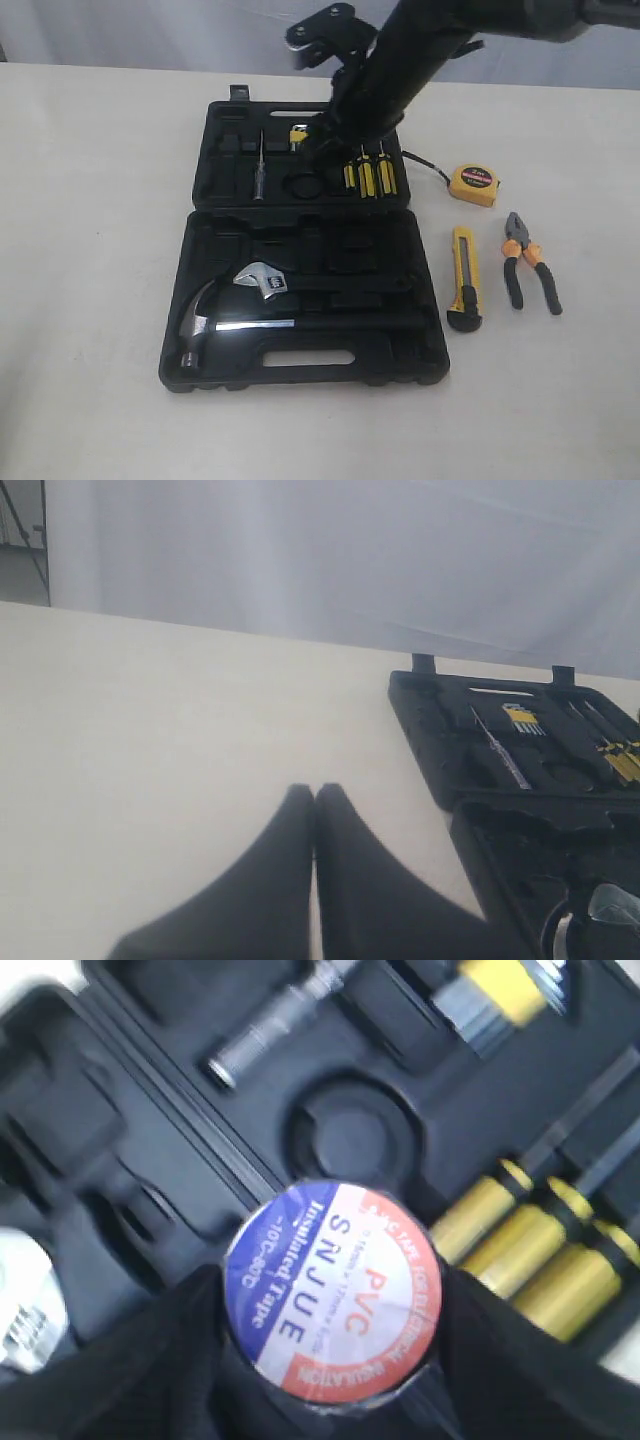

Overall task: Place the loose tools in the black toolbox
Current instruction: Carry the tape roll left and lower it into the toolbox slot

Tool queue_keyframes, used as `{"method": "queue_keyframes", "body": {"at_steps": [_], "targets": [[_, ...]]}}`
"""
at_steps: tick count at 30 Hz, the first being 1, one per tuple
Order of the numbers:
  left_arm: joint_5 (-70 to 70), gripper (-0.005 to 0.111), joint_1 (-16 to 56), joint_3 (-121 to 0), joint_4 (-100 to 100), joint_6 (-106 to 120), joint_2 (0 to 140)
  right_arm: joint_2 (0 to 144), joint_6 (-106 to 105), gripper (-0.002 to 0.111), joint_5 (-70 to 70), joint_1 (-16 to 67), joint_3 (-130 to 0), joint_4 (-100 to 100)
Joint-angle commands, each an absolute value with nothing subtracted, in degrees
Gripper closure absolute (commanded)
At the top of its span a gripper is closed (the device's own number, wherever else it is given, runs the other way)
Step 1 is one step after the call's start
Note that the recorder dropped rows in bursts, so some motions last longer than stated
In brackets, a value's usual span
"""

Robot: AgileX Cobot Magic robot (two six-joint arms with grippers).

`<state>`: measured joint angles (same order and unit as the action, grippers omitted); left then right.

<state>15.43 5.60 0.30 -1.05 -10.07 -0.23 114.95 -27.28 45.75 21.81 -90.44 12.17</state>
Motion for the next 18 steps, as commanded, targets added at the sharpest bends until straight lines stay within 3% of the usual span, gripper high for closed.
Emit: {"method": "queue_keyframes", "body": {"at_steps": [1,18], "targets": [[15.52,0.107,5.93,0.00,-1.21,-10.15,0.00,115.49,-19.87,0.080,37.42,24.96,-90.61,10.64],[15.52,0.107,5.93,0.00,-1.21,-10.15,0.00,124.90,-13.64,0.080,29.78,26.20,-92.55,9.99]]}}
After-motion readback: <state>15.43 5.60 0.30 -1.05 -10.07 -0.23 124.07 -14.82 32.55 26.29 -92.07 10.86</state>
